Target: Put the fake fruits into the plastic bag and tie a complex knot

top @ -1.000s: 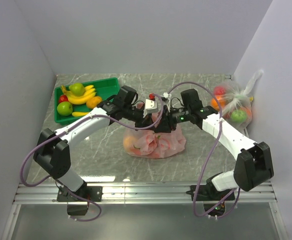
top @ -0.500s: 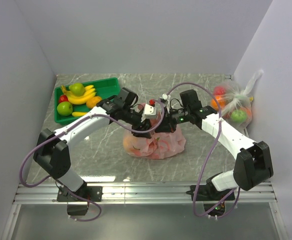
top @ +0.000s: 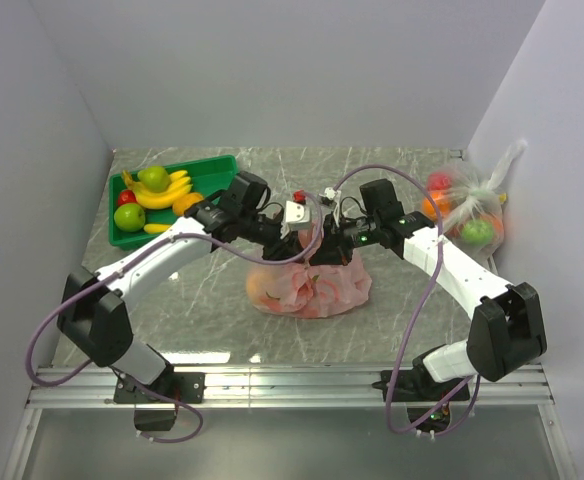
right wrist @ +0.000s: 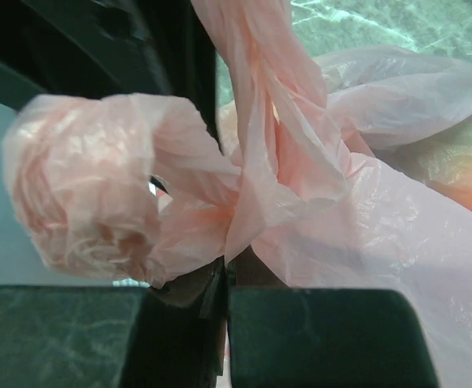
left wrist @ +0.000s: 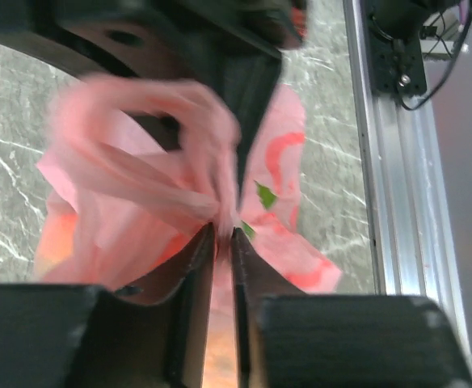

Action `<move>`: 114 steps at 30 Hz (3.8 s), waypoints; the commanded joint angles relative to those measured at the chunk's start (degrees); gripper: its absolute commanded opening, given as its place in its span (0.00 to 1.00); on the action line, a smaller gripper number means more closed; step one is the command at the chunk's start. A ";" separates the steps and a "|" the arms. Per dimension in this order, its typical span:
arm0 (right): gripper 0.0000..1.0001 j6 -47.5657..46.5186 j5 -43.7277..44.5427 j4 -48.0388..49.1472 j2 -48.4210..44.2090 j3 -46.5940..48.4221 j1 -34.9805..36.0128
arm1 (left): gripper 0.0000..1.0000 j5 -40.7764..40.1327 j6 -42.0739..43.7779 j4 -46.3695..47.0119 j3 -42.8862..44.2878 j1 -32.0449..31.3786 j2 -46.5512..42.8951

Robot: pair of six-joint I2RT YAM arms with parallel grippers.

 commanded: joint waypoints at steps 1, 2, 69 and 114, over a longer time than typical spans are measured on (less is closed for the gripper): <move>0.00 -0.17 -2.33 0.93 -0.95 0.86 0.10 | 0.19 1.67 -4.49 4.37 3.45 0.01 2.97; 0.03 -0.26 -2.51 0.76 -0.95 0.95 0.19 | 0.16 1.58 -5.01 5.08 3.54 0.01 3.58; 0.00 -18.11 -0.14 -12.00 2.57 7.72 1.68 | 0.05 8.26 16.78 -26.10 26.12 10.56 6.40; 0.12 73.23 18.61 45.60 -17.39 -25.43 6.52 | 0.00 -27.52 -57.40 34.17 -18.34 -8.69 0.43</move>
